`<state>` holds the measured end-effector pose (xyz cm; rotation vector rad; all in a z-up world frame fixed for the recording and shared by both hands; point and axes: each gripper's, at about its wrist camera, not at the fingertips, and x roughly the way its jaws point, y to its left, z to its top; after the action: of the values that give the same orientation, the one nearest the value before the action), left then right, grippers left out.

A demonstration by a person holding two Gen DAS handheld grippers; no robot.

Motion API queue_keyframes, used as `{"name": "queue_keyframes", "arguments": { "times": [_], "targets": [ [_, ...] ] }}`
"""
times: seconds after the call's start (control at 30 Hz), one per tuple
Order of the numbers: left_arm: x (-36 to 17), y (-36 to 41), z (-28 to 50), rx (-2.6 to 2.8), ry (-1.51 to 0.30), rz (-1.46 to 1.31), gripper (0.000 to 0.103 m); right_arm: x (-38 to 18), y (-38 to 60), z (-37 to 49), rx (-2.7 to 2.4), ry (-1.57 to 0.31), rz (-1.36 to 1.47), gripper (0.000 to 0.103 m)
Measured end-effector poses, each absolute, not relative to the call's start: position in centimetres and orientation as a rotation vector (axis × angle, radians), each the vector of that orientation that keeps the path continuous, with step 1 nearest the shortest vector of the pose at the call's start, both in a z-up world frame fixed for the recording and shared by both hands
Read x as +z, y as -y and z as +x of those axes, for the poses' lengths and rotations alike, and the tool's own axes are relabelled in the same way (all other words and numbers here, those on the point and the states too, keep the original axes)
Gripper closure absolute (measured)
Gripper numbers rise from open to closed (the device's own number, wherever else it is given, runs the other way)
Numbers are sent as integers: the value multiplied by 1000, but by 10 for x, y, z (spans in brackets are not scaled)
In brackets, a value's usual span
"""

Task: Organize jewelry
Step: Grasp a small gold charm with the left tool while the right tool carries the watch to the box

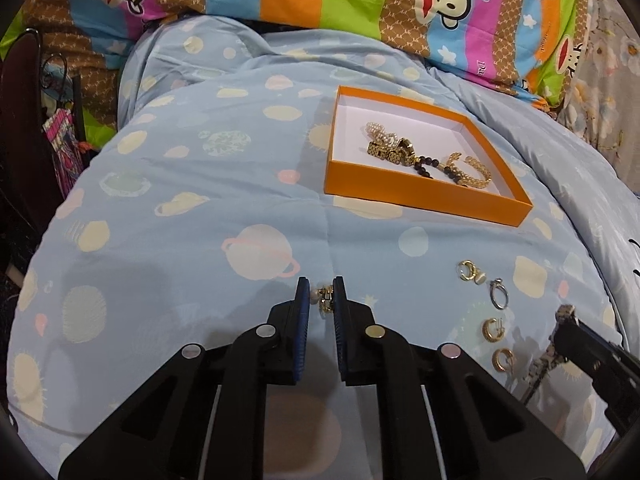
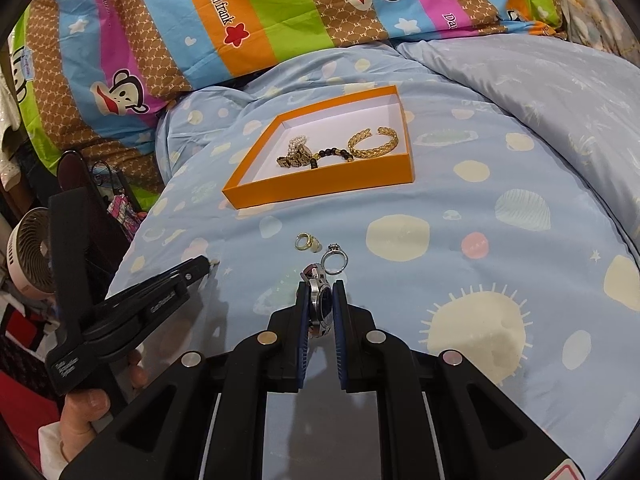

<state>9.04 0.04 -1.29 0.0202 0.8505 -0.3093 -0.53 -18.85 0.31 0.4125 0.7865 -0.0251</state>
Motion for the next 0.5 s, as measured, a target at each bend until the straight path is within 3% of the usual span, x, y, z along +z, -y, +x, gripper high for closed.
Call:
{"name": "queue_keyframes", "arguments": {
  "times": [0.5],
  "targets": [
    [53, 33, 117, -401, -727, 44, 92, 62, 219, 48, -50, -633, 374, 92]
  ]
}}
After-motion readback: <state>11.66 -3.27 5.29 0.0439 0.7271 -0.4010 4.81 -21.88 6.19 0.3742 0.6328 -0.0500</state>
